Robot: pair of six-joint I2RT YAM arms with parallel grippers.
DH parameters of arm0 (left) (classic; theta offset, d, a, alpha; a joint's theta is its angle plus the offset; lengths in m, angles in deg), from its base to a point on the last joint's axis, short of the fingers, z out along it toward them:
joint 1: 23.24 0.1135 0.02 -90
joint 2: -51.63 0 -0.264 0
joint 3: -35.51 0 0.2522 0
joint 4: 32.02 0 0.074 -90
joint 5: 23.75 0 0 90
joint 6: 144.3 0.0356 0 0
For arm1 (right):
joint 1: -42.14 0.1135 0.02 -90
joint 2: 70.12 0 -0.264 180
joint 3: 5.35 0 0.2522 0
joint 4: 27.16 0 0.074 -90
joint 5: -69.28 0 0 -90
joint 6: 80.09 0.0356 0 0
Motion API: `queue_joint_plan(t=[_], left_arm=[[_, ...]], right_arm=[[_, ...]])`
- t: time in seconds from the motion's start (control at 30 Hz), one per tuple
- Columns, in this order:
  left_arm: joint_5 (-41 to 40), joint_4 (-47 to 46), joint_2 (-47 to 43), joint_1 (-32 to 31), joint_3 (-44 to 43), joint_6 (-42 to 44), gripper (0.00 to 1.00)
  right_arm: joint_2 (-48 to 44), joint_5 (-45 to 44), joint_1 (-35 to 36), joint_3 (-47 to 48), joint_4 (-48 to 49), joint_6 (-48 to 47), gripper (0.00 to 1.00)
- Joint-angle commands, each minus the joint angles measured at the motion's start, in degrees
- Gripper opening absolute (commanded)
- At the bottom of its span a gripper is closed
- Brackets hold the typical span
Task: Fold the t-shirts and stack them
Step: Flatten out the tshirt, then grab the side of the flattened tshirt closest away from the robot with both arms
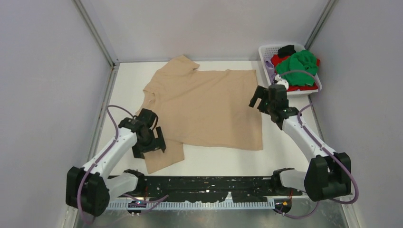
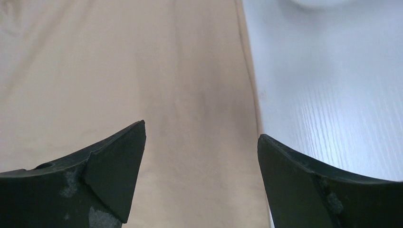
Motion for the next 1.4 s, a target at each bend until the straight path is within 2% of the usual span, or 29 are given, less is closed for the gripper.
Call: queue_joint_plan(t=[0.0, 0.13, 0.2, 0.3, 0.47, 0.67, 0.77, 0.97, 1.1, 1.2, 1.23, 1.37], left_arm=[[-3.7, 9.2, -10.9, -2.6, 5.7, -5.5, 0.94], [-0.1, 9.6, -17.9, -8.2, 8.9, -12.4, 0.86], [-1.1, 9.9, -19.5, -8.5, 12.1, -15.6, 0.84], [0.8, 4.6, -20.2, -8.5, 16.6, -17.0, 0.82], [-2.6, -3.4, -19.4, -8.4, 20.5, -18.4, 0.79], [-5.2, -5.2, -15.6, -8.5, 21.1, -18.8, 0.76], [-5.7, -6.7, -14.8, -8.4, 20.5, -18.6, 0.72], [-6.9, -9.2, -15.5, -8.5, 20.6, -17.7, 0.53], [-5.3, -10.6, -15.1, -8.4, 20.6, -16.9, 0.30], [-4.5, -10.9, -14.4, -8.4, 20.4, -16.4, 0.05], [-4.2, -10.7, -14.2, -8.5, 20.3, -16.3, 0.00], [-2.1, -9.7, -14.1, -8.4, 19.8, -15.1, 0.00]], right_arm=[[-6.1, 6.4, -4.8, -8.0, 8.0, 5.5, 0.96], [-7.4, 13.7, -8.4, -10.2, 8.0, 6.5, 0.95], [-7.5, 15.0, -8.9, -10.4, 7.9, 5.9, 0.95], [-7.1, 15.3, -9.1, -10.2, 8.0, 5.3, 0.95], [-5.0, 17.5, -9.1, -9.7, 8.0, 4.8, 0.96], [-4.5, 18.3, -9.3, -9.8, 7.3, 4.5, 0.95], [-5.0, 17.2, -9.5, -9.8, 6.6, 4.2, 0.95], [-6.1, 15.0, -10.0, -9.1, 3.7, 3.6, 0.95], [-7.1, 13.8, -10.6, -9.0, 1.3, 3.6, 0.95], [-8.1, 12.7, -10.7, -9.2, -2.5, 3.6, 0.96], [-8.7, 12.6, -10.7, -9.3, -3.5, 3.7, 0.96], [-11.3, 11.6, -10.6, -10.3, -13.3, 5.2, 0.98]])
